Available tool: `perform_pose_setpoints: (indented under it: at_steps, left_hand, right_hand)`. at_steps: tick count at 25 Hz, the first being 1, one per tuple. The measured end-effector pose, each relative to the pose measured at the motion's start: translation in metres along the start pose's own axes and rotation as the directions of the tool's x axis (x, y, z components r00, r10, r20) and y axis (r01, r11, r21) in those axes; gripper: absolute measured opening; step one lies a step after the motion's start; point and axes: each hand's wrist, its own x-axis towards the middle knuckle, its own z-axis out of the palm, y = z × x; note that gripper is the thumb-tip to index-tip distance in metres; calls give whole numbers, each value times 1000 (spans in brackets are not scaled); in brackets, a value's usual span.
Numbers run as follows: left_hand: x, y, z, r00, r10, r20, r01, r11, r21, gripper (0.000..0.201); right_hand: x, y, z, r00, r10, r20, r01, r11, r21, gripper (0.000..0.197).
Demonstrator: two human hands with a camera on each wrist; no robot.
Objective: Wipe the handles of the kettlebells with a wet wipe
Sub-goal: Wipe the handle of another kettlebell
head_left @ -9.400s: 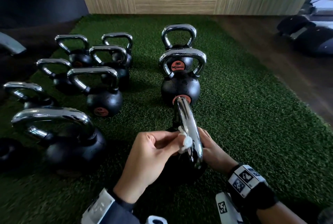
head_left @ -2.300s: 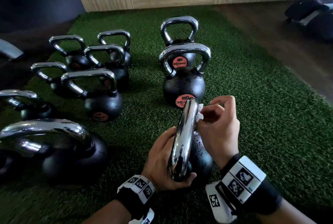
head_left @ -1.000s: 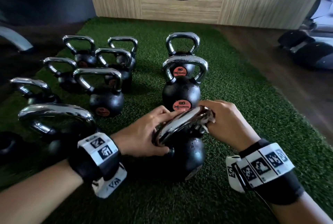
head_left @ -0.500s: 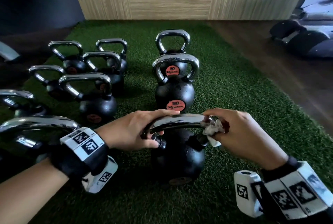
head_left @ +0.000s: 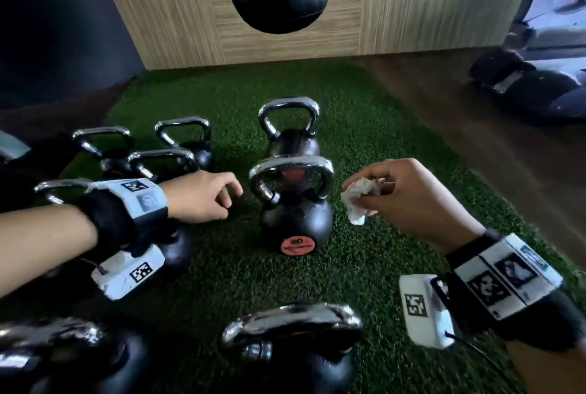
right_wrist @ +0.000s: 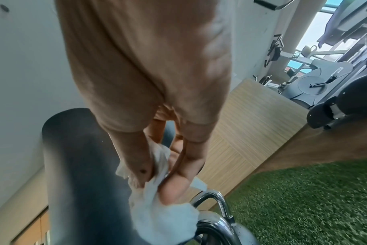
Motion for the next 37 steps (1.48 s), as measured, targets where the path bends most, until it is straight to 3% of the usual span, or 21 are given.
perform_pose_setpoints:
  at_steps: [3,5,8,10,11,12,14,17,20,23,26,30,34,37]
  left_hand:
    - [13,-4,-3,985,-145,98,113,953,280,57]
    - [29,-14,9,968,-227,106,190,941,280,75]
    - [62,-29,39,941,-282,189,303,949,-89,106]
    - [84,-37,71,935,-232,269,335,828,-450,117]
    - [96,-38,88,951,-196,240,300,778,-552,118]
    - [107,-39,106,969,-173,176,246,749,-615,116]
    - [126,-38,135,985,-169,18,129,674,-727,93]
    - [155,-34,159,977,-138,-164,-79,482,-873,68]
    - [169,-24,167,966,-44,-256,-222,374,-900,64]
    - [174,-18,176,950,-92,-298,-266,262,-928,52]
    - [179,-21,181,946,-97,-308,-279,230,-932,45]
    - [182,-17,188,927,-110,-357,-343,131,-930,40]
    - [185,-20,186,912,-43,-409,-396,171,-902,41]
    - [187,-23,189,907,-2,-421,-413,186,-891,44]
  right_hand:
    - [33,-9,-5,999,21,40,-19,999,-43,22]
    - [58,-13,0,998,28,52,-23,995,-94,21]
    - [91,-19,15,995,64,73,-64,998,-6,18]
    - [110,-17,27,991,91,94,-98,993,67,17]
    - [118,-14,30,992,93,84,-99,993,67,17]
    - [124,-8,33,993,84,80,-89,994,64,17]
    - [133,1,39,996,51,77,-55,997,45,16]
    - [144,16,50,999,38,23,-38,999,-24,15]
    - [153,19,59,1000,1,-29,-6,989,-150,19]
    - [161,10,62,992,-122,-20,113,956,-271,21]
    - [167,7,64,978,-194,76,207,869,-449,18]
    - [174,9,62,980,-122,158,190,817,-544,17]
    - [179,14,65,983,-147,110,184,808,-560,27]
    - [182,21,72,972,-191,135,233,787,-572,21]
